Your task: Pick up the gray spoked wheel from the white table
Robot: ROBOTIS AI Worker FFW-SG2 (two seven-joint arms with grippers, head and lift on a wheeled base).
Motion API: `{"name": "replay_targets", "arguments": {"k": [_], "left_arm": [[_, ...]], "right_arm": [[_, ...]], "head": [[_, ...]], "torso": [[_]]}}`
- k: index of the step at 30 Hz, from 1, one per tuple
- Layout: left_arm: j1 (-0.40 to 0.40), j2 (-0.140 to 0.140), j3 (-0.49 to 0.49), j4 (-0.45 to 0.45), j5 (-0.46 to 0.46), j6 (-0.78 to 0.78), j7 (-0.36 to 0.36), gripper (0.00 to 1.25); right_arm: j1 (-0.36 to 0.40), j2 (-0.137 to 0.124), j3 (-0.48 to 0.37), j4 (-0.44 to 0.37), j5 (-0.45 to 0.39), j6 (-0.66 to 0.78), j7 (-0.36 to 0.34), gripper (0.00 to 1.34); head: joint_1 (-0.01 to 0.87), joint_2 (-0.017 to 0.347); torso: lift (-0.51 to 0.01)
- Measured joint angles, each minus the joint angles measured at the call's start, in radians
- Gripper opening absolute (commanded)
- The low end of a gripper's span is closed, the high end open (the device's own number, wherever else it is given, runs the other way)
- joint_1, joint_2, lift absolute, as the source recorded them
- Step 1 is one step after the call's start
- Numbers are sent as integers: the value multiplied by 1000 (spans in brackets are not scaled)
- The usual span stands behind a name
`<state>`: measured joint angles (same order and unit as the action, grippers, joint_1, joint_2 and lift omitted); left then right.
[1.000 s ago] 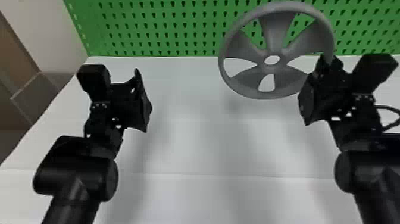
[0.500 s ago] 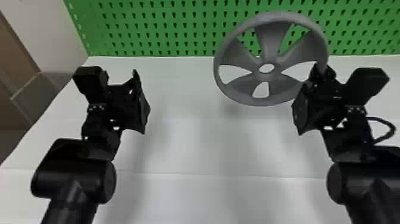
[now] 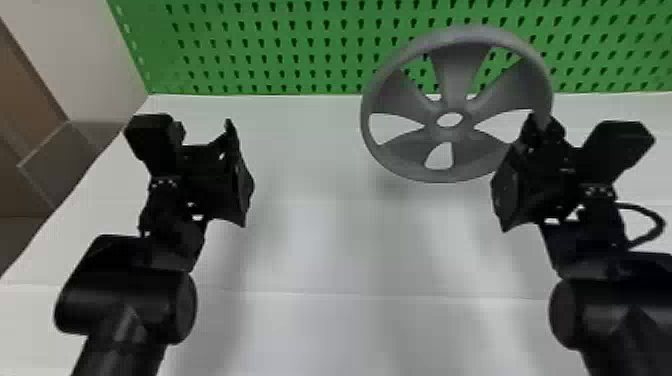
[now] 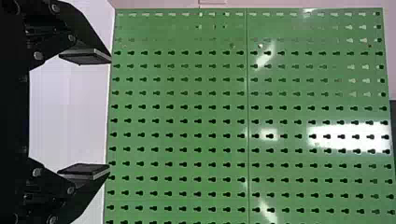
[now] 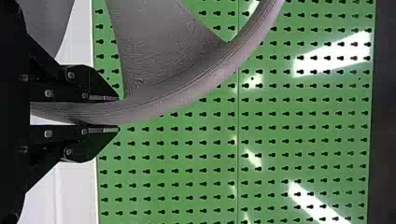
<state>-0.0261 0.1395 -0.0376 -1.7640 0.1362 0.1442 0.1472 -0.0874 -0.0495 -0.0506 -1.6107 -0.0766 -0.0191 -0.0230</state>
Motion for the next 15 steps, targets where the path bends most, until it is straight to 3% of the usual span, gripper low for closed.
{"name": "replay_targets", "arguments": {"k": [15], "left_arm": [[0, 0, -6, 0, -5, 0, 0, 824]], "right_arm": [[0, 3, 2, 1, 13, 5, 0, 77]], "head": [[779, 103]], "torso": [[-89]]}}
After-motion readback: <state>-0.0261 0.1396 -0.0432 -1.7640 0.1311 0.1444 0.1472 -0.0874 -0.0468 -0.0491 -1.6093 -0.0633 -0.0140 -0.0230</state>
